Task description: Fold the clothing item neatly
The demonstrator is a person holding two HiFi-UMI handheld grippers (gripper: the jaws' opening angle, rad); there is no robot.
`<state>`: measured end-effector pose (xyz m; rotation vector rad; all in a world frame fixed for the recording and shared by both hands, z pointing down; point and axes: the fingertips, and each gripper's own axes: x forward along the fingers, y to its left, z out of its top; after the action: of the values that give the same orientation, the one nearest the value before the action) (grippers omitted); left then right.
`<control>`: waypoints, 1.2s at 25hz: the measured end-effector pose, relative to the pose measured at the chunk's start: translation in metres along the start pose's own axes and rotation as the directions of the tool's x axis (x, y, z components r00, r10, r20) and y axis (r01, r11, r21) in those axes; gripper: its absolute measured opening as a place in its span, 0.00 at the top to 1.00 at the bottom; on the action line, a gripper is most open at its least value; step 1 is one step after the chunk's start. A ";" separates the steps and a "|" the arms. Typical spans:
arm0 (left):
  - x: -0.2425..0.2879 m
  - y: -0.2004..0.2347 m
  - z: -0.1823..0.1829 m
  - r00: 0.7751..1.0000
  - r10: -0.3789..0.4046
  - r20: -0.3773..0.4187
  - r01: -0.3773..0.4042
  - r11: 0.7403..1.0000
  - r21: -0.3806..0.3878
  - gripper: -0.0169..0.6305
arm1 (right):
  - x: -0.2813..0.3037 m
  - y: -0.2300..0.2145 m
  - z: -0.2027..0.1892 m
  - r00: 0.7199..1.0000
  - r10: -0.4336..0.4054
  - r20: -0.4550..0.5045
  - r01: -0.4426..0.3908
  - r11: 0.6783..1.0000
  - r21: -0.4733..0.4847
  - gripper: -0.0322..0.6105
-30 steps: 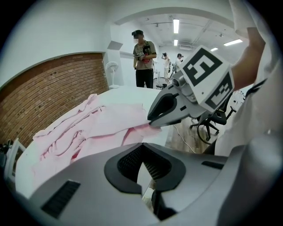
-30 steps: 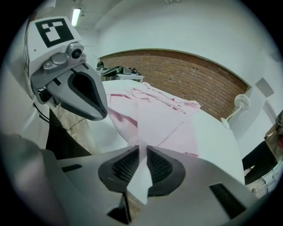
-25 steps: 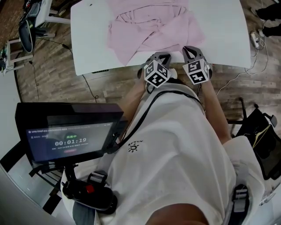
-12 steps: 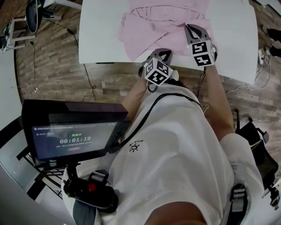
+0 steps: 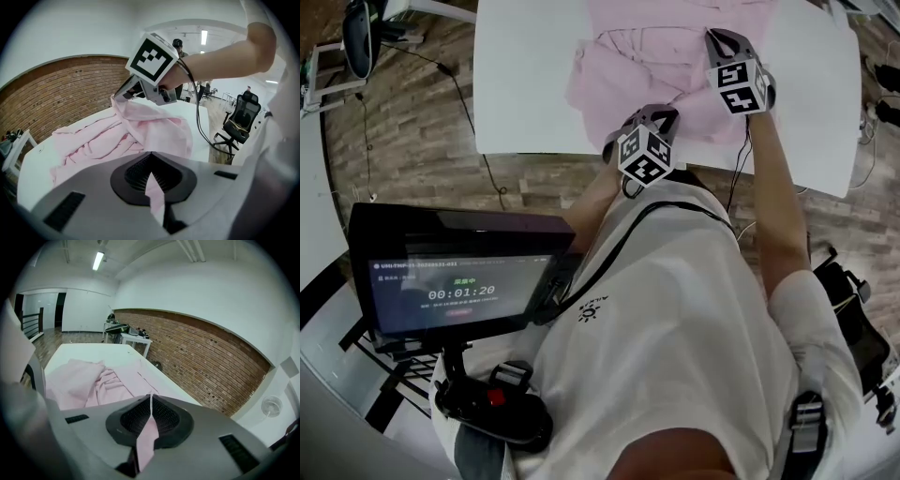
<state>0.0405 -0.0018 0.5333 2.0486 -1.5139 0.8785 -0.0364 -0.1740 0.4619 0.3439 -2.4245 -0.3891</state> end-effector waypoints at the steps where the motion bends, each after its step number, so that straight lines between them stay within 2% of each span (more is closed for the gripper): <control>1: 0.001 0.005 0.000 1.000 -0.006 -0.001 0.006 1.000 0.005 0.97 | 0.007 -0.001 0.000 1.000 -0.002 -0.015 0.002 1.000 -0.023 0.92; 6: 0.010 0.054 -0.009 0.998 -0.054 -0.010 0.055 0.998 0.027 0.97 | 0.079 -0.001 0.003 0.994 0.015 -0.105 -0.034 0.983 -0.182 0.92; 11: 0.024 0.063 -0.011 0.997 -0.069 -0.027 0.069 0.998 0.002 0.97 | 0.112 0.001 -0.020 0.984 0.042 -0.175 -0.100 0.937 -0.335 0.92; 14: 0.027 0.067 -0.010 0.998 -0.059 -0.038 0.058 0.998 -0.015 0.97 | 0.123 0.003 -0.034 0.976 0.050 -0.212 -0.132 0.910 -0.393 0.92; 15: 0.027 0.068 -0.008 0.998 -0.053 -0.042 0.052 0.998 -0.023 0.97 | 0.125 0.002 -0.037 0.974 0.054 -0.220 -0.140 0.907 -0.397 0.84; 16: 0.027 0.069 -0.006 0.998 -0.047 -0.046 0.045 0.998 -0.031 0.97 | 0.127 -0.001 -0.039 0.973 0.055 -0.226 -0.144 0.906 -0.398 0.76; 18: 0.027 0.072 -0.004 0.998 -0.035 -0.052 0.032 0.998 -0.048 0.97 | 0.130 -0.007 -0.041 0.972 0.048 -0.230 -0.139 0.908 -0.395 0.70; 22: 0.026 0.079 -0.006 0.998 -0.016 -0.066 0.011 0.998 -0.067 0.97 | 0.142 -0.010 -0.050 0.963 0.056 -0.264 -0.158 0.910 -0.382 0.70; 26: 0.026 0.087 -0.005 0.998 0.005 -0.067 -0.011 0.997 -0.081 0.97 | 0.138 -0.019 -0.030 0.976 0.112 -0.184 -0.153 0.962 -0.224 0.70; 30: 0.022 0.098 -0.017 0.998 0.022 -0.065 -0.029 0.994 -0.108 0.97 | 0.126 -0.020 -0.011 0.978 0.177 -0.108 -0.188 0.977 -0.097 0.70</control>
<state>-0.0530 -0.0346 0.5595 1.9105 -1.5225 0.8440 -0.1219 -0.2373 0.5335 0.0901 -2.3045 -0.4074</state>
